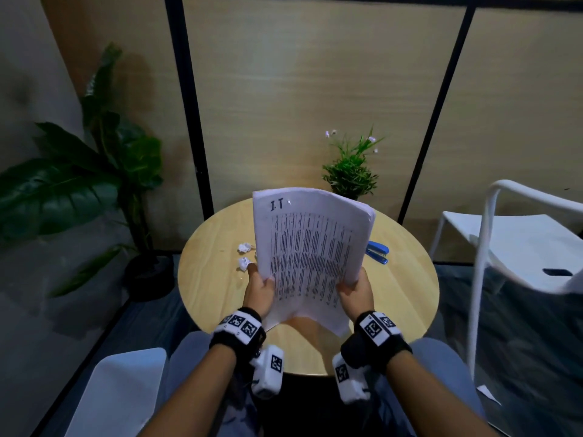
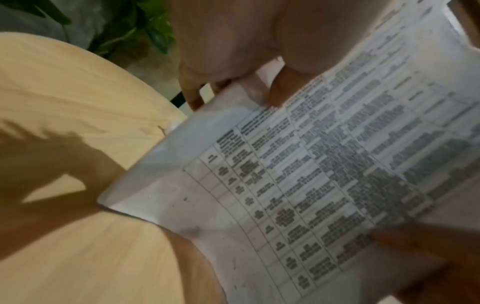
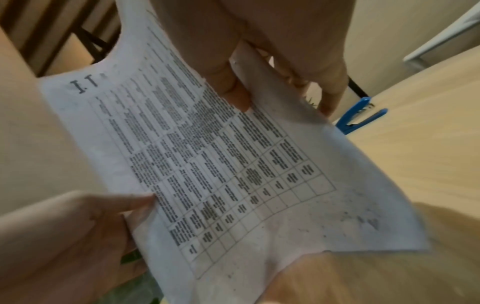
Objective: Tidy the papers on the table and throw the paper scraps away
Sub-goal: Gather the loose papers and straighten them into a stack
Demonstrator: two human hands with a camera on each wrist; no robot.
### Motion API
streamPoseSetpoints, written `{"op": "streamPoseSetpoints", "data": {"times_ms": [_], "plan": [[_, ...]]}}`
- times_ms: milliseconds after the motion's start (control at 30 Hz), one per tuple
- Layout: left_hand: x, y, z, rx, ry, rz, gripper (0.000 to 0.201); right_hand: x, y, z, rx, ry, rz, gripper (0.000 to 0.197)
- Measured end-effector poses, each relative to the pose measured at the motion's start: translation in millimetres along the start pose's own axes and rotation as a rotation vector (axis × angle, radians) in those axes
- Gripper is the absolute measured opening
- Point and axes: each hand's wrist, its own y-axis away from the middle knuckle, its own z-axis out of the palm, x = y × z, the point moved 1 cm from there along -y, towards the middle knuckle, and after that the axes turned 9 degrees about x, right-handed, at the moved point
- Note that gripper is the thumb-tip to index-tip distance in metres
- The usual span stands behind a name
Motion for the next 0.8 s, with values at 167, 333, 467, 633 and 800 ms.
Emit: {"op": "streamPoseSetpoints", "data": {"times_ms": [167, 333, 467, 633, 800], "plan": [[-14, -1, 0, -0.015, -0.051, -0.033, 0.022, 23, -5, 9, -0.027, 0.066, 0.102, 0.029], [-26, 5, 15, 0.085, -0.032, -0.099, 0.018, 38, -9, 21, 0.034, -0.02, 0.126, 0.033], [-19, -4, 17, 0.143, 0.081, -0.052, 0.022, 27, -25, 15, 0.027, -0.096, 0.045, 0.037], [-45, 18, 30, 0.143, 0.035, -0.167, 0.028, 74, -2, 27, 0.048, -0.115, 0.221, 0.044], [-50, 12, 32, 0.099, 0.098, -0.262, 0.023, 83, -9, 19, 0.014, -0.047, 0.243, 0.035]]}}
